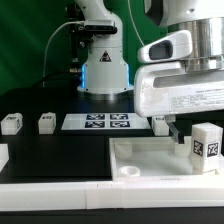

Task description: Assemble one leg

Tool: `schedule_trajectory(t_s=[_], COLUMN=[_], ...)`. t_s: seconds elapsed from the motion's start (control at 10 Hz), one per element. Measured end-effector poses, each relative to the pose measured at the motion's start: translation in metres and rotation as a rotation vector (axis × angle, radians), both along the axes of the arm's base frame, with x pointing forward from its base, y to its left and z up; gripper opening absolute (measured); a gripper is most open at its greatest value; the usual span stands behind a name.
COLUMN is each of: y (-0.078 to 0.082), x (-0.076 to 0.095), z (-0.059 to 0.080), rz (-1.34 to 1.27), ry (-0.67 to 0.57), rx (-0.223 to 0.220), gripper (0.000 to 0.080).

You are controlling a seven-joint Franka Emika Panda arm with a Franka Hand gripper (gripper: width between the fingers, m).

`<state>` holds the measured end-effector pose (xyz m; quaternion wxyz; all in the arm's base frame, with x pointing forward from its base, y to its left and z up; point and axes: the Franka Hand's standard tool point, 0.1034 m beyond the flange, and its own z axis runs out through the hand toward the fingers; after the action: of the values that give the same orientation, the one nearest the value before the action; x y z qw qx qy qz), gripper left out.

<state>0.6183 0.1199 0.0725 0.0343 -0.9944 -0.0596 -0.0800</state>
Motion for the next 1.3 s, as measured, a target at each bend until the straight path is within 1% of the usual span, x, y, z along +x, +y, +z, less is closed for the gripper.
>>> schedule_trajectory(t_s=[0.3,0.5,0.6,0.7,0.8,0.9,1.3], y=[-0.0088,-0.0092,-0.0093,-0.0094,-0.0094,-0.0095,-0.0094], x=[0.0014,0.0015,0.0015,0.0015,0.0015,0.0015,0.0015], z=[-0.0006,-0.0006,-0.0006,-0.0006,-0.0006,-0.0006,-0.0007], rz=[0.321,0.361,0.361,0.361,0.361,0.361,0.283], ry=[-0.024,-0.028,-0.028,-0.028,-0.028,-0.028,-0.022], rx=[-0.062,-0.068,-0.068,-0.068,-0.068,-0.068,-0.053], gripper=[0.0649,0.0649,0.0547,0.0547,0.0364,0.0292,0.0292])
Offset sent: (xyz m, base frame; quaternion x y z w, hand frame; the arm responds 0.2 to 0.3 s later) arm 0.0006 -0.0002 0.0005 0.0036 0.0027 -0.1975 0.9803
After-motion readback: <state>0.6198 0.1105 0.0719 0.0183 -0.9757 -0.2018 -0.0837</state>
